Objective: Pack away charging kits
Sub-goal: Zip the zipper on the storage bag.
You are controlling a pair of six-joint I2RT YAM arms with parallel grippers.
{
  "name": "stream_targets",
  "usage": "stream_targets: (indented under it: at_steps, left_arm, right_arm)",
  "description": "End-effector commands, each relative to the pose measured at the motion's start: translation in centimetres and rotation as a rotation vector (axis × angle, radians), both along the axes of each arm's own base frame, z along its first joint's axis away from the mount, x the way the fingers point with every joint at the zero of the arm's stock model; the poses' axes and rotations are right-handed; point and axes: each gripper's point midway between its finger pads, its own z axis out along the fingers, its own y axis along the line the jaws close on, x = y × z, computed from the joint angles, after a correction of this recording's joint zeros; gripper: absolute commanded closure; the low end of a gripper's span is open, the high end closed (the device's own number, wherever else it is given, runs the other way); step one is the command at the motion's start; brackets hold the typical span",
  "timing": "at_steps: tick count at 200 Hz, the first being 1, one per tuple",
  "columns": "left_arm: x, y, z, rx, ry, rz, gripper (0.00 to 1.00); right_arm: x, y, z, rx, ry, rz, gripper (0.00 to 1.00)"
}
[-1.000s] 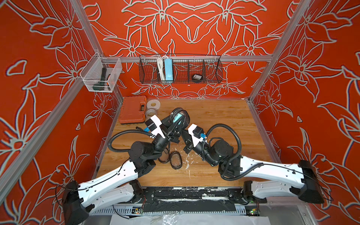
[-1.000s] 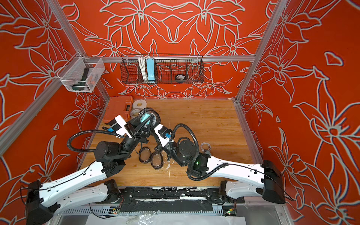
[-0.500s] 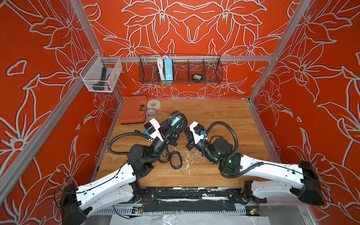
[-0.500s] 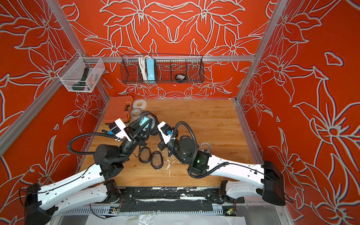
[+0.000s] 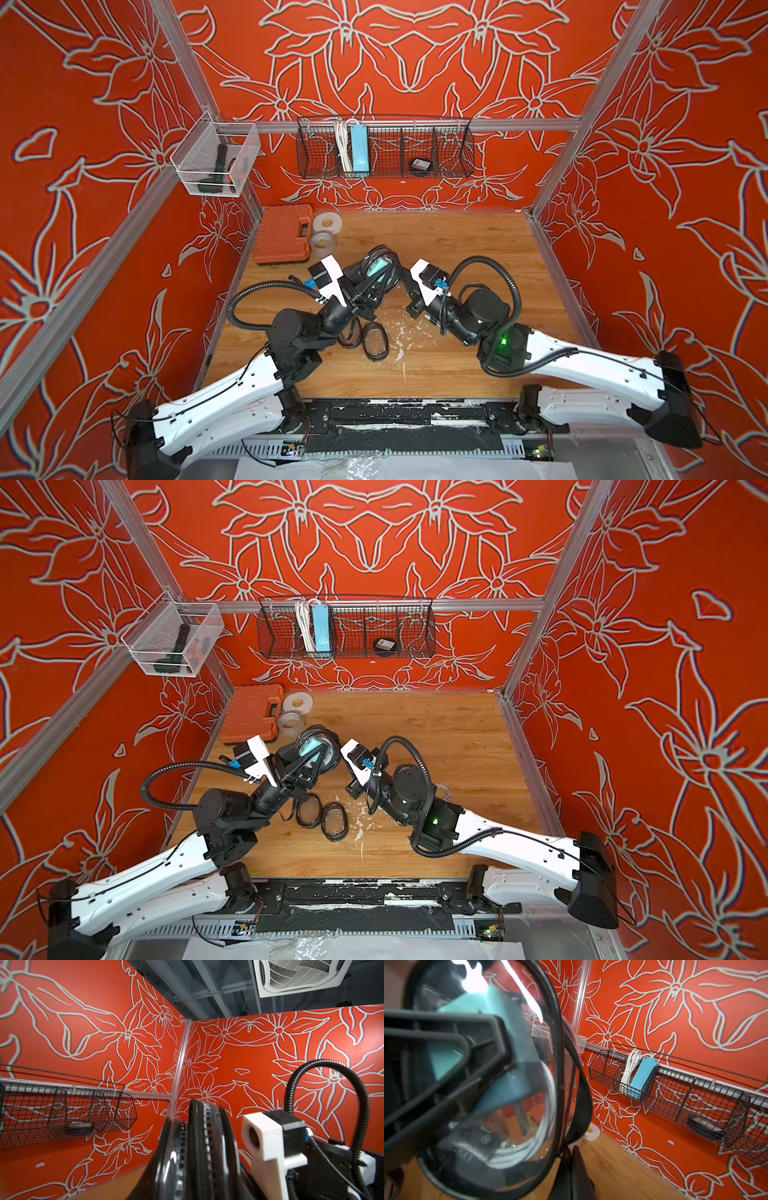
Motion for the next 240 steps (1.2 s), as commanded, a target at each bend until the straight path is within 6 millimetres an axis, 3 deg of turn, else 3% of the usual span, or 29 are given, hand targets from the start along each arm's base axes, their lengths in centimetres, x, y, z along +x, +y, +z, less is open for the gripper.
stream_targets:
  at_steps: [1, 69, 105, 139, 174, 200, 240]
  left_arm:
    - [-1.2, -0.6, -1.0, 0.053, 0.044, -0.082, 1.00]
    - [0.0, -1.1, -6.4, 0.228, 0.234, -0.056, 1.00]
    - [0.7, -1.8, -8.7, 0.326, 0.307, -0.043, 1.00]
    - [1.9, -1.7, -11.8, 0.391, 0.378, 0.015, 1.00]
    - [2.4, -1.8, -14.6, 0.429, 0.412, 0.036, 1.00]
    - [2.1, -2.5, -15.4, 0.458, 0.410, 0.002, 1.00]
    - [1.1, -4.1, -16.3, 0.497, 0.404, -0.097, 1.00]
  right_arm:
    - [1.4, -2.8, 3.9, 0.030, -0.102, -0.076, 1.00]
    - [-0.3, -1.6, 1.0, -0.196, -0.278, 0.057, 1.00]
    - [0.7, -1.4, -2.0, -0.366, -0.361, 0.017, 1.00]
    - [2.6, -2.6, -3.5, -0.456, -0.268, -0.004, 1.00]
    - [2.5, -3.7, -5.3, -0.523, -0.389, -0.016, 1.00]
    - [2.4, -4.4, -4.9, -0.504, -0.403, 0.004, 1.00]
    - [4.1, -4.7, -3.2, -0.538, -0.412, -0.047, 1.00]
